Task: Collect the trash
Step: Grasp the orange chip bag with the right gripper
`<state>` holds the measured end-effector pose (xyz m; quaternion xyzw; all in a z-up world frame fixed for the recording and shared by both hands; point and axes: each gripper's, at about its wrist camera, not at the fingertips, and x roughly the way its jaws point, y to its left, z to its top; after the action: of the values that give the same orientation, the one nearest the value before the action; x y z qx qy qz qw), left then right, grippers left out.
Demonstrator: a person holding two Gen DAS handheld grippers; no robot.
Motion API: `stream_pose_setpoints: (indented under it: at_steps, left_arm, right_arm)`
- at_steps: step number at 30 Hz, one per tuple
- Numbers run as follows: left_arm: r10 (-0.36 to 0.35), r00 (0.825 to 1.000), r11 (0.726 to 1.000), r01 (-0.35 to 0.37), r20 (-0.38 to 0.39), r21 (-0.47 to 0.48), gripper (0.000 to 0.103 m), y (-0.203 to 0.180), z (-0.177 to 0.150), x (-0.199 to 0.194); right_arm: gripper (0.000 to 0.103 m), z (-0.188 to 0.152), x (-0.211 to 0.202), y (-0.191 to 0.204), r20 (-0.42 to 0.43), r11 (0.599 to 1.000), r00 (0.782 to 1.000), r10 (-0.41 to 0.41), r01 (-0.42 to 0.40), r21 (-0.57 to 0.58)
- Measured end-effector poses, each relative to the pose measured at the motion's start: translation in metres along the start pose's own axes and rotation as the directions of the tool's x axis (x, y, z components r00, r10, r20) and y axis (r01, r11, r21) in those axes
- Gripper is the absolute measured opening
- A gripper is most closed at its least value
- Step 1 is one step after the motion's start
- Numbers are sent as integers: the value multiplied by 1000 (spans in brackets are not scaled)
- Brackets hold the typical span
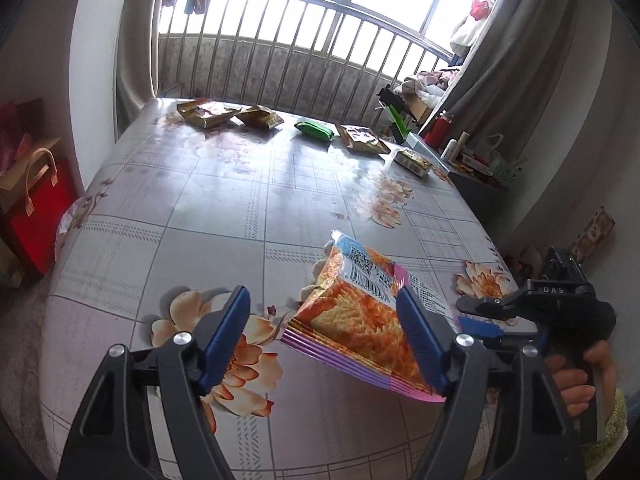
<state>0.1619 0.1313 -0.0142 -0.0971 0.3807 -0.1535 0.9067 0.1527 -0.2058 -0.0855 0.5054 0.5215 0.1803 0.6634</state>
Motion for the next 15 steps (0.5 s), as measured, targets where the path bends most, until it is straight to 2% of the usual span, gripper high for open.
stream_pose_setpoints:
  at_steps: [1,5,12,15]
  left_arm:
    - [-12,1000,1000,12,-13,-11,66,0,-1,3]
    - [-72,995,997,69,-65,-45,57,0,-5,17]
    - [-140,988,989,136,-67,-54,56,-18,-13,10]
    - [-169,983,985,166,-78,-41,56,-33,-20,7]
  right_arm:
    - [22,1,2,-2,-9,1000,1000,-2,2,8]
    - [12,-1,0,-3,-14,1000,1000,27,-26,13]
    - [12,-9,-34,1,36,991,990,134,-134,-16]
    - [12,-19,-49,-1,42,988,987,152,-151,-28]
